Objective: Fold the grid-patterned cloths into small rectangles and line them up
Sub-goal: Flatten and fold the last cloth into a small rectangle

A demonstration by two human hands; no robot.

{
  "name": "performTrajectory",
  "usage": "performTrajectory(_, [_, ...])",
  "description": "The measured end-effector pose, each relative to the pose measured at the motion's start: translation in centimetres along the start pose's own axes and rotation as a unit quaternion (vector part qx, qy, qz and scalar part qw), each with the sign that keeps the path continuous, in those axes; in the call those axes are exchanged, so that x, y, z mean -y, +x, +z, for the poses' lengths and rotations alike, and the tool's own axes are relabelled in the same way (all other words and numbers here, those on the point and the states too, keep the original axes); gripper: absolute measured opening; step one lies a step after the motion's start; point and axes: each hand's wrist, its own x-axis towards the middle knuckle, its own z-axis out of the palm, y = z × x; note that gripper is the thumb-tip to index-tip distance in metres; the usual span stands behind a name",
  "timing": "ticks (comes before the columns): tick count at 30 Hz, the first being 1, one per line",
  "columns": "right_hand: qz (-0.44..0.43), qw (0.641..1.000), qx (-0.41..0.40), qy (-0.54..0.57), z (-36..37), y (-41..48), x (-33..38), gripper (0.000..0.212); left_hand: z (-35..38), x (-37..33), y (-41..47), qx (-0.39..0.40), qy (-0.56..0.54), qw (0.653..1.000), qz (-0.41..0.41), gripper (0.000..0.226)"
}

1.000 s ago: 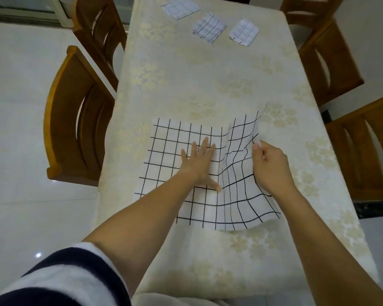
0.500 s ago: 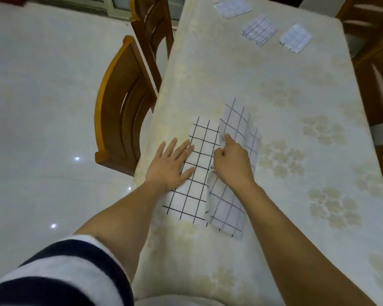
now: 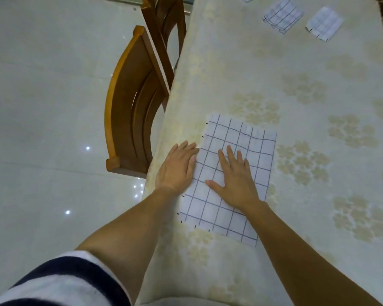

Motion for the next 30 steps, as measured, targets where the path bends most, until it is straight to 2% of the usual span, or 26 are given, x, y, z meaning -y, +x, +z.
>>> performTrajectory(2, [-0.004,0.999,0.025,-0.025,0.7,0.6,-0.1,0.095,-0.1,-0.1,0.1,0.001,0.001,1.000,-0.006,0.045])
performTrajectory(7, [0.000,0.999,0.019,-0.032,1.2,0.9,-0.2,0.095,0.0,0.2,-0.1,0.005,0.000,1.000,-0.015,0.047])
performTrajectory(13, [-0.011,1.000,0.007,-0.015,0.9,1.0,-0.3,0.092,0.3,0.8,0.0,0.014,0.028,0.999,0.020,0.047])
performTrajectory(16, [0.023,0.996,-0.072,0.036,-0.1,0.5,-2.2,0.080,0.3,0.9,0.0,0.015,0.038,0.999,0.023,0.046])
performTrajectory(18, [0.070,0.991,-0.097,0.056,-0.5,0.1,-4.7,0.071,0.4,1.0,0.0,0.013,0.043,0.999,0.025,0.045])
performTrajectory(22, [0.144,0.985,-0.072,0.058,-1.2,0.2,-10.0,0.064,0.4,0.9,0.0,0.010,0.041,0.999,0.034,0.043])
performTrajectory(30, [0.146,0.987,-0.047,0.056,-2.9,2.8,-14.5,0.059,0.3,0.6,0.0,0.028,0.054,0.998,0.029,0.042])
